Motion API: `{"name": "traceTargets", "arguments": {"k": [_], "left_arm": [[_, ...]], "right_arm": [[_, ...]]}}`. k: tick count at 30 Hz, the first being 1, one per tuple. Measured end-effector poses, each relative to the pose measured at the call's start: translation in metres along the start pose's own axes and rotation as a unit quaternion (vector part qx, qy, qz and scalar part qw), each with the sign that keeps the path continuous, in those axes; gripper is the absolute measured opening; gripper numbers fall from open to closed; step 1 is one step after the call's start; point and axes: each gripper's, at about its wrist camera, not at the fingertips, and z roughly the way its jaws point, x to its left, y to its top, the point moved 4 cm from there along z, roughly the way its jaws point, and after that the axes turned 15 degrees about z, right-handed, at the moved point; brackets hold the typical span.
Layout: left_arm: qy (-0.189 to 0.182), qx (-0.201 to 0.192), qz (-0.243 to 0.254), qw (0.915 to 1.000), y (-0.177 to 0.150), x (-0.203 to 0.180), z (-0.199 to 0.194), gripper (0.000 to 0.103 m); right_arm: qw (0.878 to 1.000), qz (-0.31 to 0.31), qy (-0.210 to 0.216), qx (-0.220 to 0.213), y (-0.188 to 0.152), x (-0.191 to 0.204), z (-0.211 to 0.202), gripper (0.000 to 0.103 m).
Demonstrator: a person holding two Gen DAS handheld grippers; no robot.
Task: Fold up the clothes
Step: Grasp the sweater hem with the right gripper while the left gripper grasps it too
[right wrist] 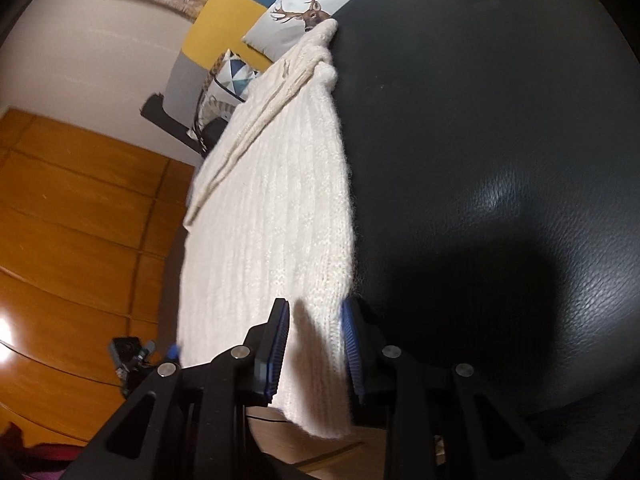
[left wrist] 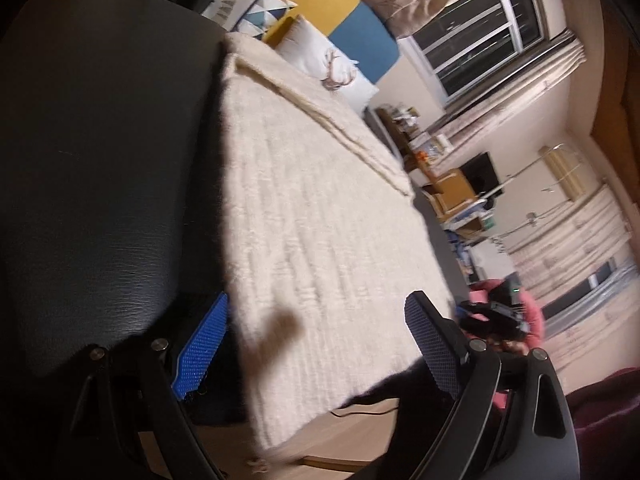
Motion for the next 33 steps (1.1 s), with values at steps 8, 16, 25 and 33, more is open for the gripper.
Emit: {"name": "traceTargets", "arguments": {"k": [8,16,25,33], "left_arm": [[-0.034,-0.005,-0.002,0.9994,-0.004,-0.003,-0.002,0.09],[-0.08,0.016,0.0,0.9967,-0.008,-0.012,0.009,0.09],[-0.048,0.017,-0.025,0.9984,-0.011,-0.006,0.01,0.061],[-0.016,0.036,-0.03,0.9988,-0.014,0.001,0.016,0.02]], "right_arm": [[0.998,0.006,0.038,0.039,-0.007,0.0,0.011,0.027],[0.997,-0.009,0.059,0.052,-0.011,0.006,0.022,0.027],[0.996,-0.033,0.046,0.062,-0.014,0.016,0.029,0.027],[0.997,-0.042,0.023,0.053,-0.015,0.015,0.029,0.015]]}}
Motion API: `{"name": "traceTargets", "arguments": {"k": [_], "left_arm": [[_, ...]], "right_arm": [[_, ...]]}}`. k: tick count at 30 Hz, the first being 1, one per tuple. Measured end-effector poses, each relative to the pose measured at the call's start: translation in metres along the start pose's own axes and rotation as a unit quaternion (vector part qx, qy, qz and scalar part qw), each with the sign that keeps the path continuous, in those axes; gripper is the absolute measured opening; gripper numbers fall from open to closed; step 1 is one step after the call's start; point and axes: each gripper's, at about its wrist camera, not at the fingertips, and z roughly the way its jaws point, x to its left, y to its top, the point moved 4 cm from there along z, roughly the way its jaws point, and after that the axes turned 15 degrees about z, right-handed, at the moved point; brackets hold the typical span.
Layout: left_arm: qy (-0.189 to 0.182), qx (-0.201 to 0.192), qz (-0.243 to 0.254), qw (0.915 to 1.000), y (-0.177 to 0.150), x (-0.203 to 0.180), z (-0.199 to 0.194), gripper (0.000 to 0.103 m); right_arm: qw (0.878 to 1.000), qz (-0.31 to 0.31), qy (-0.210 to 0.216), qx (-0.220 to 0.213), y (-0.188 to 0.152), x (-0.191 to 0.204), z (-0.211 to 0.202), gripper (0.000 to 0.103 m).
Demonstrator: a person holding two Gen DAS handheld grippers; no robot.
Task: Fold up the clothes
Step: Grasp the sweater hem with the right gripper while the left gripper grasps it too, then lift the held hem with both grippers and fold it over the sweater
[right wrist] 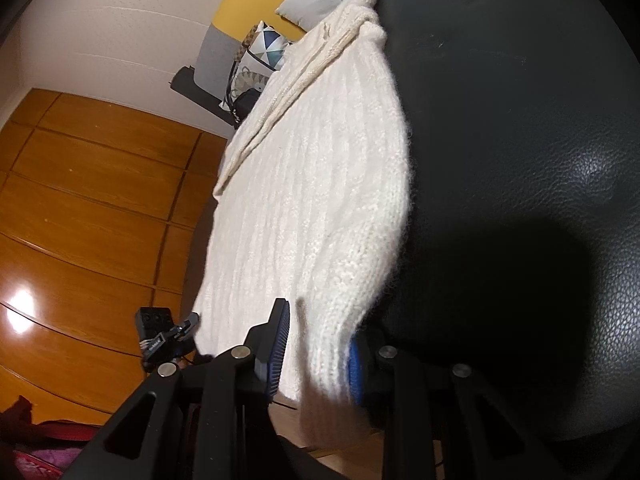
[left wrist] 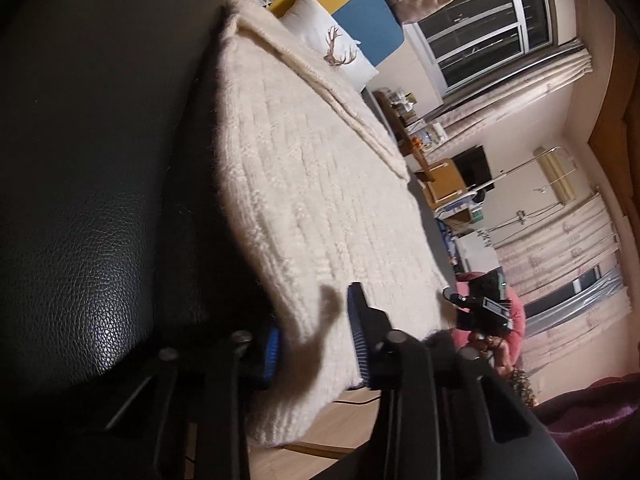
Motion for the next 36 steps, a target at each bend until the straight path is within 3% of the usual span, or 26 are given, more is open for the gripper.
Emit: {"name": "traceTargets", "arguments": {"k": [3,8,13,23,36], "left_arm": [[0.014,0.006,0.007,0.9999,0.0,-0.001,0.004,0.012],[0.046,0.012,0.036,0.9982,0.0,-0.008,0.005,0.008],[0.044,0.015,0.052,0.9976,0.003,-0.016,0.001,0.007],[-0.014,-0.014,0.049,0.9986,0.004,-0.036,-0.024,0.006],[-0.11,-0.068,-0.012,0.9916,-0.021,-0.075,-0.073,0.006]], "right_arm": [[1.0,0.008,-0.007,-0.007,-0.001,-0.005,-0.001,0.006],[1.0,0.012,-0.017,-0.01,-0.002,-0.006,-0.003,0.006],[1.0,0.019,0.003,-0.011,-0.003,-0.007,-0.005,0.006],[0.998,0.003,0.059,0.018,-0.017,0.008,-0.013,0.006],[0.988,-0.002,0.148,0.037,-0.066,0.02,-0.061,0.006]]}}
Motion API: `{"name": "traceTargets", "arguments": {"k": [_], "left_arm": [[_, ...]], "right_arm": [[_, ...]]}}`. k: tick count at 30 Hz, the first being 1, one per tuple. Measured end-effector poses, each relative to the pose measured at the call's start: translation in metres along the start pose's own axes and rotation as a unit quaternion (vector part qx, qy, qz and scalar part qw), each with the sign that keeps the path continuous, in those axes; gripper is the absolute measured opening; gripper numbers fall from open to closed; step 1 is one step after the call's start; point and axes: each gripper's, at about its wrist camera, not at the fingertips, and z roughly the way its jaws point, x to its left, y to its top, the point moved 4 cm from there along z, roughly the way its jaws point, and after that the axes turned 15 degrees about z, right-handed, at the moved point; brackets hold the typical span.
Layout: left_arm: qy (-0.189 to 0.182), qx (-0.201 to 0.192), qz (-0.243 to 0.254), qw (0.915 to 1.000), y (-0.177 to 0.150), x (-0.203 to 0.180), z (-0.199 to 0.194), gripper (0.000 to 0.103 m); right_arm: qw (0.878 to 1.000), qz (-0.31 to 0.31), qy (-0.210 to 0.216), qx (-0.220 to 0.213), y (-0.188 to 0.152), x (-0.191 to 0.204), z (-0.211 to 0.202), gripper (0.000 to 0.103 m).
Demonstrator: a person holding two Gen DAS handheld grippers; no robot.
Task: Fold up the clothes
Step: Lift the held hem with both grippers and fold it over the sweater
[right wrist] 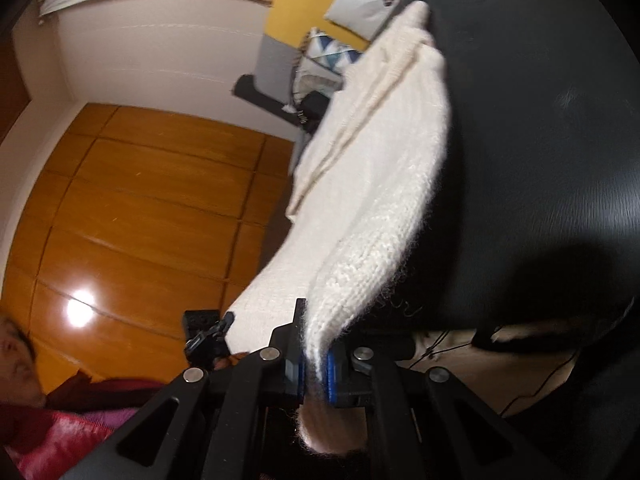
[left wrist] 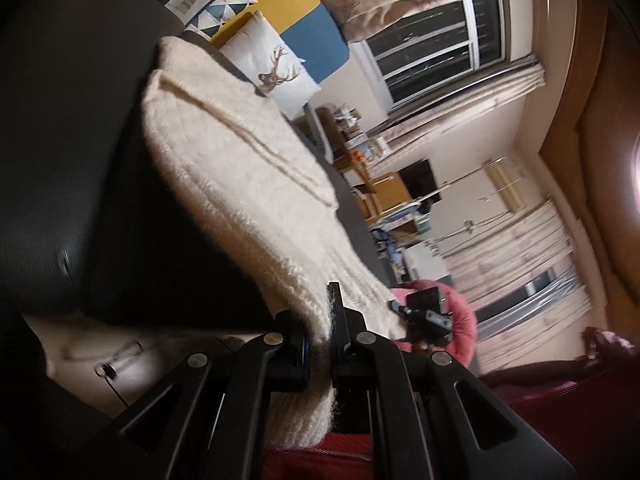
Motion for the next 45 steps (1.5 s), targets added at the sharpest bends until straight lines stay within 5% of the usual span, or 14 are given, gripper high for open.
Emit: {"name": "traceTargets", "arguments": {"k": [4,8,20,29,38,45], "left_arm": [[-0.04,-0.033,-0.024,0.9984,-0.006,-0.015,-0.015,0.006],[-0.063,-0.071,-0.038,0.9948,0.015,-0.014,-0.015,0.006],[-0.077,-0.129,-0.059,0.987,0.125,0.039,0.024,0.006],[-0.045,-0.129,-0.132,0.9818,0.166,0.113,0.065,0.006],[-0.021,-0.118,-0.244,0.9624,0.179,0.187,0.104,0.007],[-0.005,-0.111,-0.342,0.9331,0.173,0.23,0.125,0.014]], "right_arm": [[0.999,-0.013,0.037,-0.005,-0.023,0.016,-0.016,0.006],[0.996,-0.025,0.076,-0.035,-0.007,0.033,-0.023,0.006],[0.991,-0.039,0.101,-0.081,0.136,0.095,0.01,0.006],[0.991,0.052,0.06,-0.103,0.233,0.058,0.048,0.006],[0.98,0.165,0.006,-0.112,0.286,-0.002,0.084,0.006],[0.955,0.265,-0.005,-0.134,0.311,-0.03,0.1,0.012]]}}
